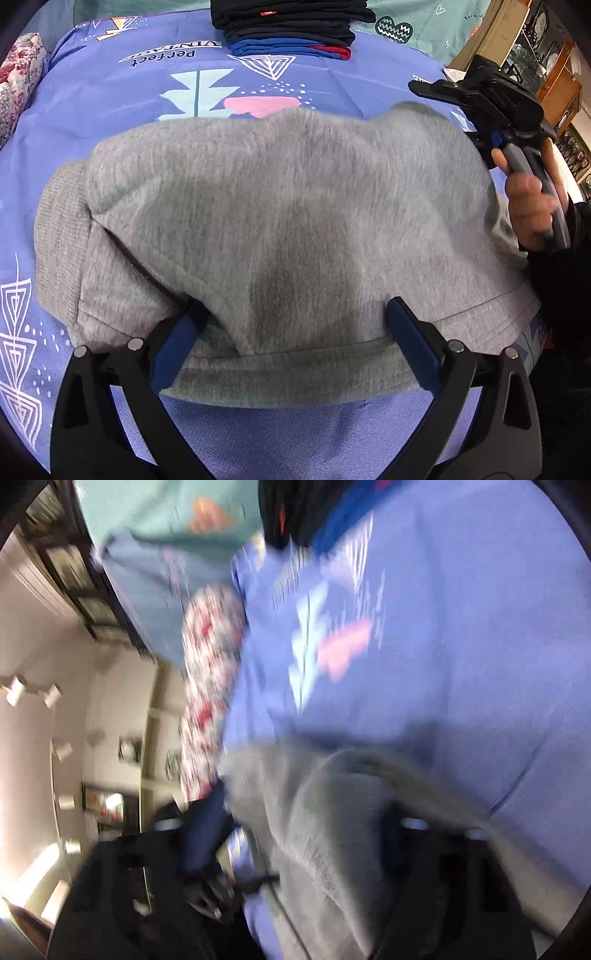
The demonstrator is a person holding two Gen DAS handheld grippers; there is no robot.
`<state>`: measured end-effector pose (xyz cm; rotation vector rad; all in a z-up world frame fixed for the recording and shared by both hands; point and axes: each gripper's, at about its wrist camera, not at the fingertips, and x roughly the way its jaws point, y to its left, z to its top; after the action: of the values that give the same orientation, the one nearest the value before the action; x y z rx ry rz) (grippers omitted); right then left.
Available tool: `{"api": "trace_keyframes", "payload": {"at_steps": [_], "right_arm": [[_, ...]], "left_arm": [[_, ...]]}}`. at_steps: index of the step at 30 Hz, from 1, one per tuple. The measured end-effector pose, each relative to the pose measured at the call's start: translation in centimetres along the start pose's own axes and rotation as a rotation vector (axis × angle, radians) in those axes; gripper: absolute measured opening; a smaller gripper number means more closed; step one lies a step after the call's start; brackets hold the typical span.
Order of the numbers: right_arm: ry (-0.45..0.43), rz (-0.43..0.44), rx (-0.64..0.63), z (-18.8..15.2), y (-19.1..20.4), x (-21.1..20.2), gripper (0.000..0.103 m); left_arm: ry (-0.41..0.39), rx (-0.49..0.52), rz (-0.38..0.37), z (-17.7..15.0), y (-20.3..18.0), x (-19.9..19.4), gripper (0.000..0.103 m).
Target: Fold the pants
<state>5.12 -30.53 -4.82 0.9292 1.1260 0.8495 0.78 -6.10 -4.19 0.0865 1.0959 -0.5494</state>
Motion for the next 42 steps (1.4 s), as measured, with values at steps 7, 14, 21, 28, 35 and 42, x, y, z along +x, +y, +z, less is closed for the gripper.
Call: {"api": "trace_keyframes", "payload": {"at_steps": [7,14,21,28,35,42], "right_arm": [[-0.055,-0.151,0.047,1.0,-1.3,-0.8,0.015],[-0.205,-0.357,-0.038,2.7,-0.4,-3.7,0.008],[-0.119,-0.383,-0.254,-3.0,7.4,-2.9,0.029],[-0.113,-0.634,-0.120,-4.6,1.1,1.4,0.026],[-0.225,-0.563,-0.081,-5.5,-0.7,-2.1,0.009],[-0.358,-0.605,-0.095,-13.1,1.8,-8.7,0.046]], "left_arm": [[0.005,-0.004,-0.008,-0.5,0.3,-0.3,0.099],[0.002,-0.001,-0.027,-0.6,0.1,-2.1,0.099],[-0.146,0.037,-0.103,3.6,-1.4,-5.8,0.100],[-0.002,-0.106,-0.083,5.3,4.3,1.3,0.091],[-0.087,-0.092,-0.107,3.5,4.2,-1.6,0.089],[-0.051,0.055,-0.073,0.5,-0.1,-1.7,0.101]]}}
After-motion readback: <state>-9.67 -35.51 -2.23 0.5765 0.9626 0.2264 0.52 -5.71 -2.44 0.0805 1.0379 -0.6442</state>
